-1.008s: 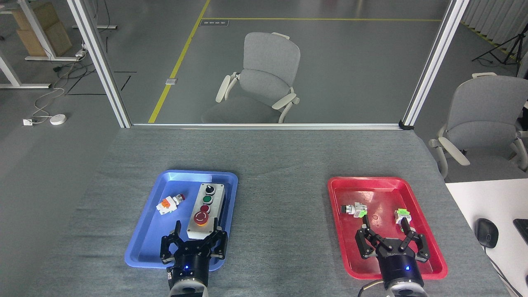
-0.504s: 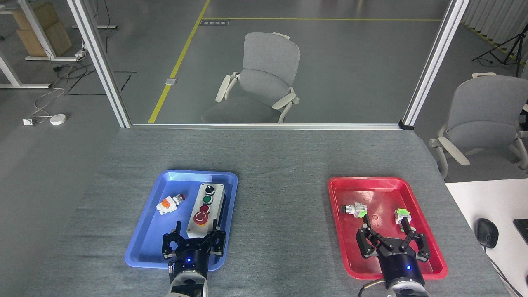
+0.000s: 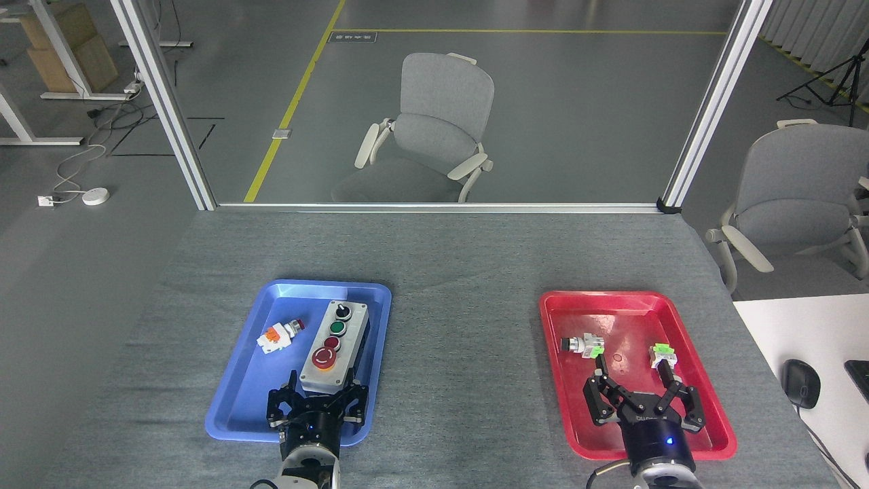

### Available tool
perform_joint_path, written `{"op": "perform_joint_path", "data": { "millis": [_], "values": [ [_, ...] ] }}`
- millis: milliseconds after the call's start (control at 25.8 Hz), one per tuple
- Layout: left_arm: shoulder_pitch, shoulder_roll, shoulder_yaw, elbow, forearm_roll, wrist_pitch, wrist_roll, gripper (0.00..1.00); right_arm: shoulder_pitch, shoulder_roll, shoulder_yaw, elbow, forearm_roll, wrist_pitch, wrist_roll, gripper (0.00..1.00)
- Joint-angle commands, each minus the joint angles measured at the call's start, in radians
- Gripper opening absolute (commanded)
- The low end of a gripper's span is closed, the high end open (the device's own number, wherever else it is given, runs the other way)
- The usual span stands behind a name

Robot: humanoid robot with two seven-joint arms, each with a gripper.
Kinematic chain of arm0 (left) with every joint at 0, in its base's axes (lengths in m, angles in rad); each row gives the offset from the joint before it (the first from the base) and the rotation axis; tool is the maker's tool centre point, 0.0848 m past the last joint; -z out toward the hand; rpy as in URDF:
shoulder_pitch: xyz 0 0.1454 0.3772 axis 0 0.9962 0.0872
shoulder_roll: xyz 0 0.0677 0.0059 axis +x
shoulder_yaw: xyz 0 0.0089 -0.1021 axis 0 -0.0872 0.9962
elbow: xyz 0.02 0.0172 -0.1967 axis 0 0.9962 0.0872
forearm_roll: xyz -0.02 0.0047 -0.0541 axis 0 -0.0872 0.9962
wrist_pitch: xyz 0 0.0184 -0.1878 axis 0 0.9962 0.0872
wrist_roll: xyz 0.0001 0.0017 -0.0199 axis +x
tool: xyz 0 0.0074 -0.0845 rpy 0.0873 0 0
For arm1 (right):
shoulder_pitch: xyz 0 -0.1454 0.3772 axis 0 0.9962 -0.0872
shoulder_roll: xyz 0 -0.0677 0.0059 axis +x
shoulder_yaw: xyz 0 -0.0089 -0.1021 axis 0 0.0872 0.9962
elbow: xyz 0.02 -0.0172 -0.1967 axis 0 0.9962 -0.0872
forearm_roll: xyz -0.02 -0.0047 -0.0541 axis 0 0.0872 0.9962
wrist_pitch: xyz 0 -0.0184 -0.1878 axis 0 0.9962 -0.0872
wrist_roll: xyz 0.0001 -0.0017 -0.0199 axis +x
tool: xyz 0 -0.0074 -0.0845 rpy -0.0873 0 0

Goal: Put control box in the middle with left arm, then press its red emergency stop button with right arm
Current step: 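Close the left gripper on the near end of the control box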

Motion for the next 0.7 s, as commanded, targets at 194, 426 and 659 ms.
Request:
{"op": "perform_joint_path", "data": {
  "millis": [194, 426, 659],
  "values": [
    [-0.054, -0.009, 0.0, 0.071, 0.04, -0.011, 0.001, 0.98, -0.001, 0.005, 0.002, 0.001, 0.001, -0.01, -0.005, 0.99],
    [-0.112, -0.014, 0.0, 0.152, 0.055, -0.068, 0.001, 0.98, -0.004, 0.012, 0.012, 0.002, 0.003, -0.01, -0.005, 0.99],
    [-0.129, -0.006, 0.0, 0.186, 0.055, -0.137, 0.002, 0.54, -0.032, 0.02, 0.015, 0.002, 0.003, -0.008, 0.002, 0.99]
  ]
}}
